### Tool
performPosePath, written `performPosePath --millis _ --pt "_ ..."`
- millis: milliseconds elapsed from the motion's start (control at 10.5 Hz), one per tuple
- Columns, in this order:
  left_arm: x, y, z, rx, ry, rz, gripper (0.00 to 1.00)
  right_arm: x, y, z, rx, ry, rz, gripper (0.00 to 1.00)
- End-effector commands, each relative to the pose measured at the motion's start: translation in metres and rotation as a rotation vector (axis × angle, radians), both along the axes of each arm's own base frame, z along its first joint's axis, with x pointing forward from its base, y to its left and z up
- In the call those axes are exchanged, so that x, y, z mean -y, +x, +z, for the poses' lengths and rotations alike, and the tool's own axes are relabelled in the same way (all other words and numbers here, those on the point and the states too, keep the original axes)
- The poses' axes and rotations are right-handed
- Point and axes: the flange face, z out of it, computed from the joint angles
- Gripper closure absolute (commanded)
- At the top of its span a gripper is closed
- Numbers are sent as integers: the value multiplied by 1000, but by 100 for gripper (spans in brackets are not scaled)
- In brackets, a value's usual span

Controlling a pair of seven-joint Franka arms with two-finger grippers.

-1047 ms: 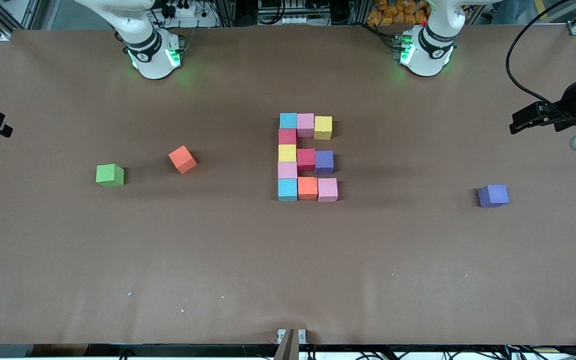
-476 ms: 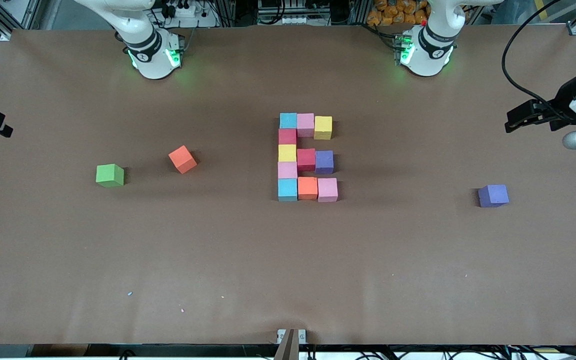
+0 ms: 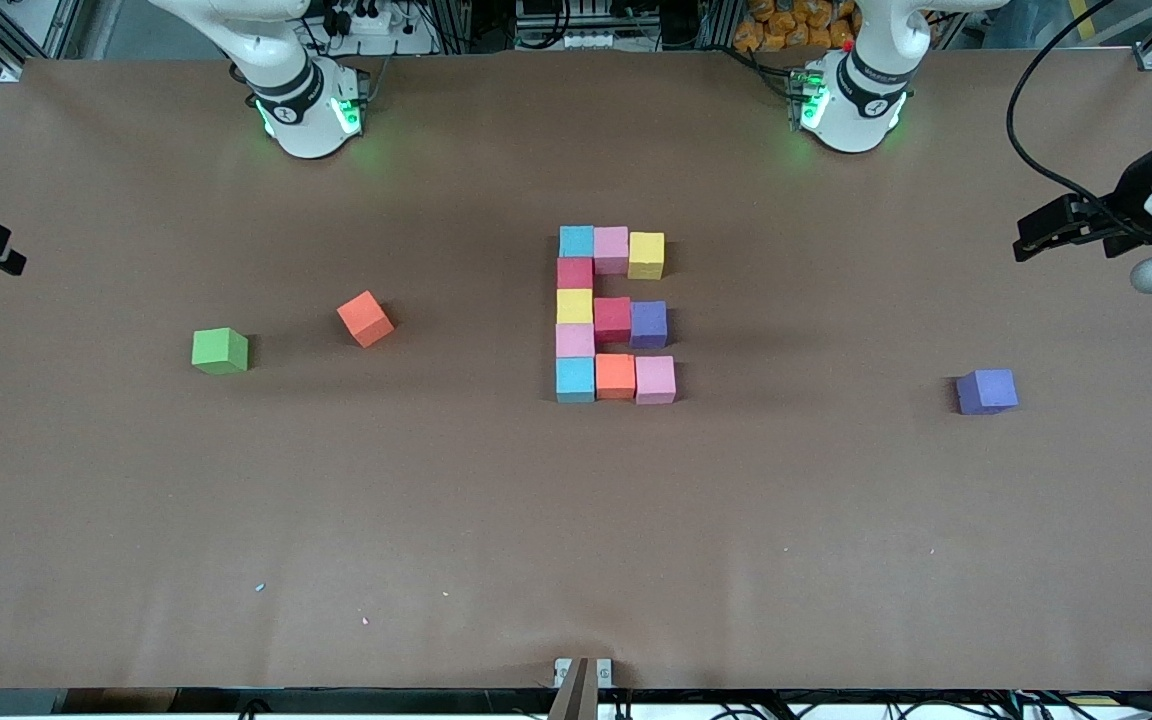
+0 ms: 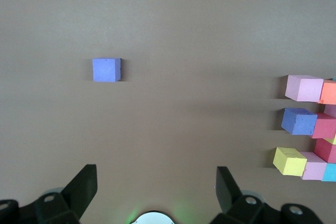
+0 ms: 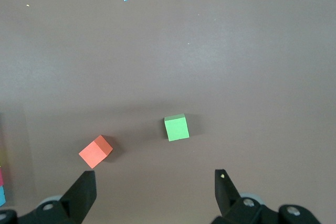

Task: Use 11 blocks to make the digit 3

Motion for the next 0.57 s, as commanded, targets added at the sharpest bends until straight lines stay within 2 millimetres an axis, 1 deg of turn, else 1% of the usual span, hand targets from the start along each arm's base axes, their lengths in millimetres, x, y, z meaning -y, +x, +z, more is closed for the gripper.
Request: performPosePath --millis 0,190,476 --pt "-4 -8 5 -2 13 3 0 0 2 2 5 12 14 0" --pt "-4 -5 3 -5 11 2 0 -9 4 1 1 9 31 0" --pt "1 -3 2 -4 20 -6 0 -8 3 1 1 5 31 0"
